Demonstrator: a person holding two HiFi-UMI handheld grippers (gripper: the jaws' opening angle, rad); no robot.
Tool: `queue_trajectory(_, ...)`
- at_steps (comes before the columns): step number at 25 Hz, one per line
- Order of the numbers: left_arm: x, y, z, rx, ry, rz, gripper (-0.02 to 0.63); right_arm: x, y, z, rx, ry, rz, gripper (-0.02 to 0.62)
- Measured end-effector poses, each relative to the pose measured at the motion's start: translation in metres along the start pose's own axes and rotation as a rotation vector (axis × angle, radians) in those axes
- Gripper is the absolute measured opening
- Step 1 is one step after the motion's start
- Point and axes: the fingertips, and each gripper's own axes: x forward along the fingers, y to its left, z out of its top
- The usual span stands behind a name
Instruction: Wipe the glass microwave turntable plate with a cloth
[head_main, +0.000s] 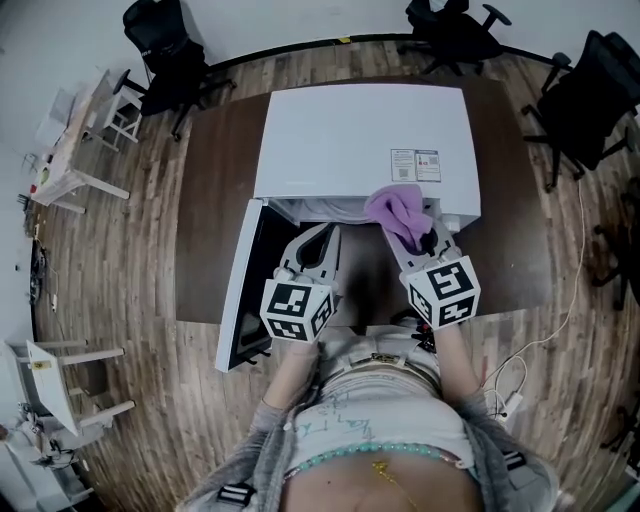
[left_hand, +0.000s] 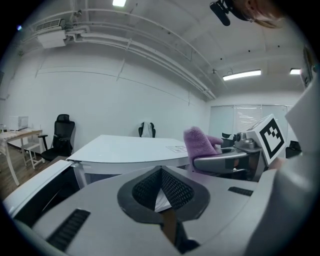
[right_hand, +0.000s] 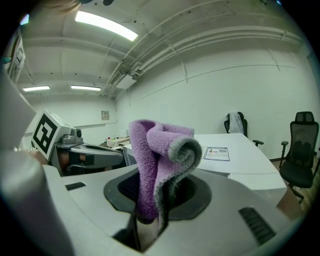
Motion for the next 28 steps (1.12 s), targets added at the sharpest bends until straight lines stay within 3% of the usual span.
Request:
queue_trajectory(8,0.028,0.003,-0.012,-0.066,0.036,-0.060,0.011,0.000,-0.007,-0.012,0.019,0.019,-0.041,0.114)
queue_trajectory(13,0.040,0.016,-0.023,-0.023,0.079,-0.102,0.011,0.011,-0.008,-0.017,0.026,0.039,-0.105,0.114)
queue_trajectory(21,0.049,0.038,-0.041,-0.060,0.113,-0.181,0.011,0.025,0.002,-0.031,0.051,0.085,-0.186,0.114)
queue_trajectory(28,0.060,0.059,-0.054,-0.093,0.113,-0.146,0.012,0.027,0.003,-0.040,0.079,0.116,-0.245,0.114)
